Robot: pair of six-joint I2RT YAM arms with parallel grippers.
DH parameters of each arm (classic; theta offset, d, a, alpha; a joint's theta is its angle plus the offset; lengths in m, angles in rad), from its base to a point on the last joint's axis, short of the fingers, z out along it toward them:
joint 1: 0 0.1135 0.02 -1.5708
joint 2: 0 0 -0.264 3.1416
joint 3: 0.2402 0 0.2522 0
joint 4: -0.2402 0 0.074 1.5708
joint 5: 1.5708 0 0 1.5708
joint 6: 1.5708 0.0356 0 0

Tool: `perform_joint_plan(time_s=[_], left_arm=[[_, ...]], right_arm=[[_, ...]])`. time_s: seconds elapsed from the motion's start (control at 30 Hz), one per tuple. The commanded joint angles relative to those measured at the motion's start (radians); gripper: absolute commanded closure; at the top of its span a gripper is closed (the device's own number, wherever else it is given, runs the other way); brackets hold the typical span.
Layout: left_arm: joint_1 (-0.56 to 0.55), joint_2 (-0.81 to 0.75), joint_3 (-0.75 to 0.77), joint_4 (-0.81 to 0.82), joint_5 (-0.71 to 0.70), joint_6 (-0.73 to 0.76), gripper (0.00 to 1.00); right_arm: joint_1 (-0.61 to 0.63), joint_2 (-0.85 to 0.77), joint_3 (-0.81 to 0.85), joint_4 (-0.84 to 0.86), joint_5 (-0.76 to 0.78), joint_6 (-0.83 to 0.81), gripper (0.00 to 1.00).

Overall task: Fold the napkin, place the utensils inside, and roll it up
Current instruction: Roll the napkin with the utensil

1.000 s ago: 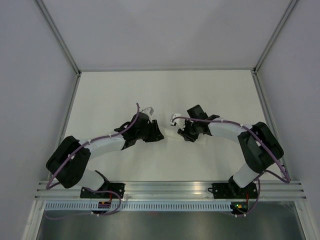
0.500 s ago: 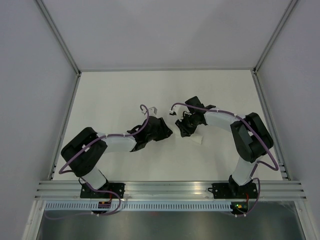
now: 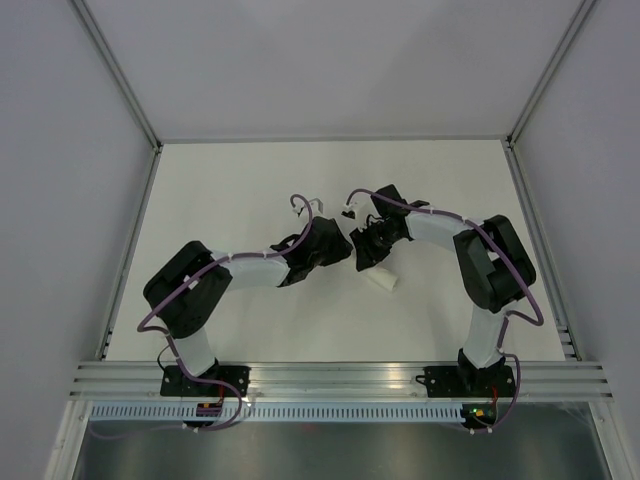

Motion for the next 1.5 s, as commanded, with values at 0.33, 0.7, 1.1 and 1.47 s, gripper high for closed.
perform_joint_plan(time_s=[0.33, 0.7, 1.1, 1.47], left_arm=[[0.028, -0.098, 0.068, -0.151, -0.112, 0.061, 0.5], [0.077, -0.006, 0.146, -0.263, -0.133, 0.087, 0.49], [0.112, 0.233, 0.341, -0.326, -0.109, 0.148, 0.49], [0.141, 0.35, 0.554, -0.438, -0.052, 0.337, 0.51]], right_arm=[[-0.041, 0.122, 0.007, 0.064, -0.041, 0.29, 0.76], [-0.058, 0.18, 0.011, 0.228, -0.085, 0.507, 0.76], [-0.081, 0.229, 0.017, 0.427, -0.091, 0.703, 0.75], [-0.086, 0.208, 0.022, 0.553, -0.127, 0.762, 0.51]])
